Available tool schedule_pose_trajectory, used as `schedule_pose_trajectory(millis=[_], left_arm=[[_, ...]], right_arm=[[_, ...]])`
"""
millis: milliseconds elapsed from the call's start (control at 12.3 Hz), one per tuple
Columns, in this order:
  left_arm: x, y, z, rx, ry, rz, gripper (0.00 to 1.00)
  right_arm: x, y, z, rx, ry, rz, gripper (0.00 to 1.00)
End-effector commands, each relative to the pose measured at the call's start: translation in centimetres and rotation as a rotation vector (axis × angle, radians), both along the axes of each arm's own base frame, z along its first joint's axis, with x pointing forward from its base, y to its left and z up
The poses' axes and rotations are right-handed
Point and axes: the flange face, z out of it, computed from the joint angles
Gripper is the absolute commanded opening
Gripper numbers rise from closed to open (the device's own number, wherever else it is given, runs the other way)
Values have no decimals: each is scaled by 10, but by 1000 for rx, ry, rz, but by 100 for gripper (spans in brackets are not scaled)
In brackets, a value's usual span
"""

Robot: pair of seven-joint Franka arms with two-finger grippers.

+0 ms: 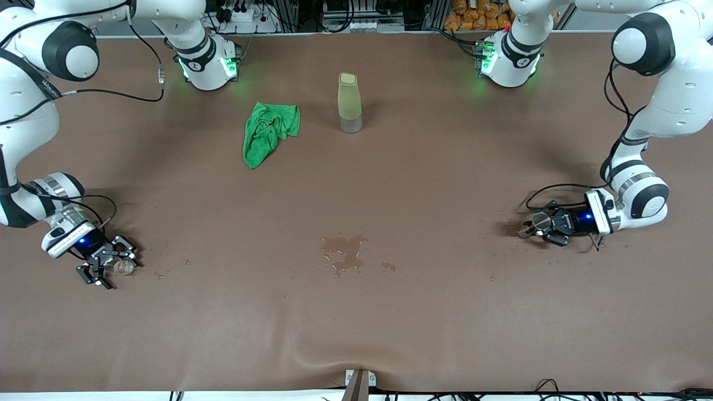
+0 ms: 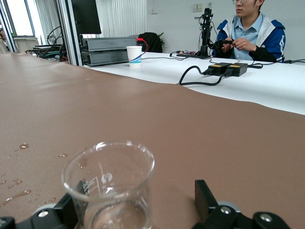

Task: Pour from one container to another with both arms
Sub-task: 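Grasp the glass beaker with the right gripper and lift both cups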

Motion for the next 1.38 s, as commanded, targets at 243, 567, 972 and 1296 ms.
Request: schedule_pose_trajectory(millis=[243,567,972,1296], left_arm=[[29,-23,65,1,15,8,0],[46,-61,83,-36,8,7,0],[65,-121,98,-50,-16,20,0],[78,-183,109,-54,-22,63,0]], right_arm=[[5,2,-2,4,-34,-11,0],[6,1,1,3,-46,-6,0],[19,14,13,-2,-67,21,0],[61,50,42,18,-83,70,0]])
